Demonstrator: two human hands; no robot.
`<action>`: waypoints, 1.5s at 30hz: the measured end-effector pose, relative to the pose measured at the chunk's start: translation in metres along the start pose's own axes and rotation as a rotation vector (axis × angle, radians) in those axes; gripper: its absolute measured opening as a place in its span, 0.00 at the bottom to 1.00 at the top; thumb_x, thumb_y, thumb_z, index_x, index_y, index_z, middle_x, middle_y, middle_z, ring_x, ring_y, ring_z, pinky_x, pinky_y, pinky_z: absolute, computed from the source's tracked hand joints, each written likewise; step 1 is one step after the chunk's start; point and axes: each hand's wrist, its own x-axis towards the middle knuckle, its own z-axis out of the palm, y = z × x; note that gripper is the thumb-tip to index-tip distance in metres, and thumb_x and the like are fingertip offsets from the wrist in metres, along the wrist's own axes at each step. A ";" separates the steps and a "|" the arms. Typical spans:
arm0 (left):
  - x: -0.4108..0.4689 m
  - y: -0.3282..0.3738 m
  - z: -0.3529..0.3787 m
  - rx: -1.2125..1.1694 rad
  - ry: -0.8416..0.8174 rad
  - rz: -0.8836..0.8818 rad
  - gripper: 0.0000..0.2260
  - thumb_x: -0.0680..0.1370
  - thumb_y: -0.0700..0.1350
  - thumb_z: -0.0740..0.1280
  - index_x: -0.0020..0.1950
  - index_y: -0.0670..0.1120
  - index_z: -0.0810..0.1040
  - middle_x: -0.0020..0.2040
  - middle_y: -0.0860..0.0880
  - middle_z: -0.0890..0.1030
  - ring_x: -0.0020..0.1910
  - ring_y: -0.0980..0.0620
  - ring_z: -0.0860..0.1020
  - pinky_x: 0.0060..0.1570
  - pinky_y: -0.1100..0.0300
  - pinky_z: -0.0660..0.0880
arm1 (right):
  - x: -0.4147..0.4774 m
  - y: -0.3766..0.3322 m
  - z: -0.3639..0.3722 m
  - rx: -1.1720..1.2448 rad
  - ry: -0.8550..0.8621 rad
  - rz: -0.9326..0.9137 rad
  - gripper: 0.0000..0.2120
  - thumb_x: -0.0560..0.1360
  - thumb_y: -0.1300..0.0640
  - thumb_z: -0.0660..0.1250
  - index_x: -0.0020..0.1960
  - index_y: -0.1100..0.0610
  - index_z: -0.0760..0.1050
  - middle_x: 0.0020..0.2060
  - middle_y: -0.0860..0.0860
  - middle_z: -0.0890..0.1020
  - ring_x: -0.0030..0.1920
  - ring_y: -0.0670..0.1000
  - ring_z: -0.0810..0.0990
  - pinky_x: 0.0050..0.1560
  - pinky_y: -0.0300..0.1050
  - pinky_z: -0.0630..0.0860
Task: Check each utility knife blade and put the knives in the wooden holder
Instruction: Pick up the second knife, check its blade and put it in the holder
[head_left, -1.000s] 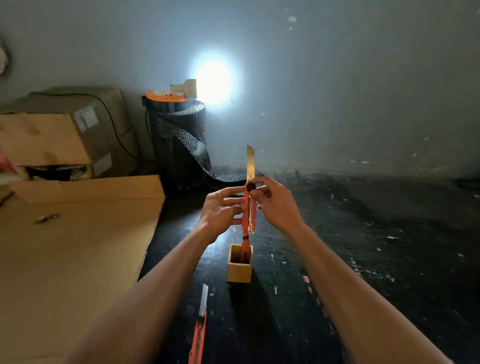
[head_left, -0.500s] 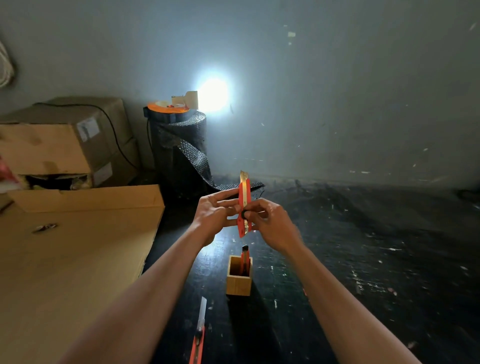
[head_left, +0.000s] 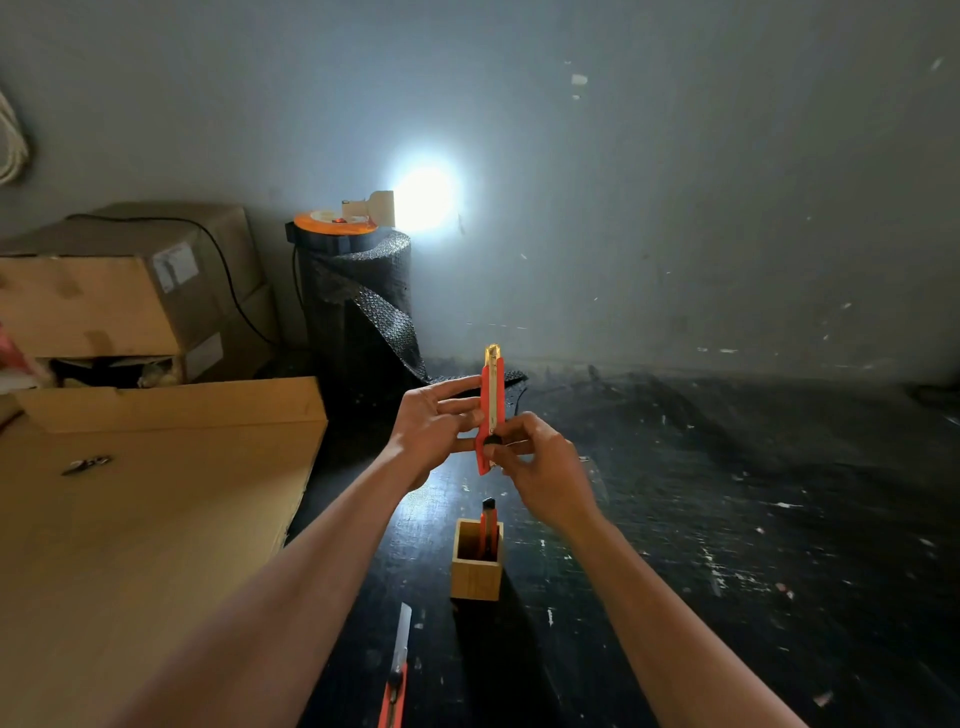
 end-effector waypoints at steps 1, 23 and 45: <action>0.000 0.000 0.001 -0.002 0.000 -0.001 0.20 0.77 0.26 0.68 0.66 0.41 0.80 0.49 0.44 0.88 0.43 0.46 0.89 0.36 0.54 0.84 | -0.001 -0.001 0.000 0.001 0.005 0.007 0.09 0.77 0.53 0.71 0.56 0.49 0.74 0.50 0.42 0.79 0.49 0.44 0.79 0.55 0.43 0.80; 0.003 0.000 0.001 0.015 0.003 0.005 0.20 0.77 0.25 0.67 0.67 0.40 0.80 0.47 0.47 0.89 0.44 0.46 0.89 0.36 0.56 0.83 | 0.001 0.006 0.000 0.093 0.007 0.000 0.12 0.77 0.54 0.72 0.56 0.45 0.73 0.45 0.35 0.79 0.43 0.41 0.81 0.43 0.31 0.77; -0.004 -0.034 -0.007 -0.033 -0.050 -0.075 0.21 0.77 0.24 0.66 0.64 0.44 0.81 0.48 0.43 0.89 0.45 0.44 0.88 0.37 0.53 0.84 | 0.019 0.023 0.009 0.278 0.036 0.090 0.17 0.77 0.48 0.72 0.63 0.50 0.72 0.49 0.43 0.83 0.48 0.46 0.85 0.48 0.43 0.84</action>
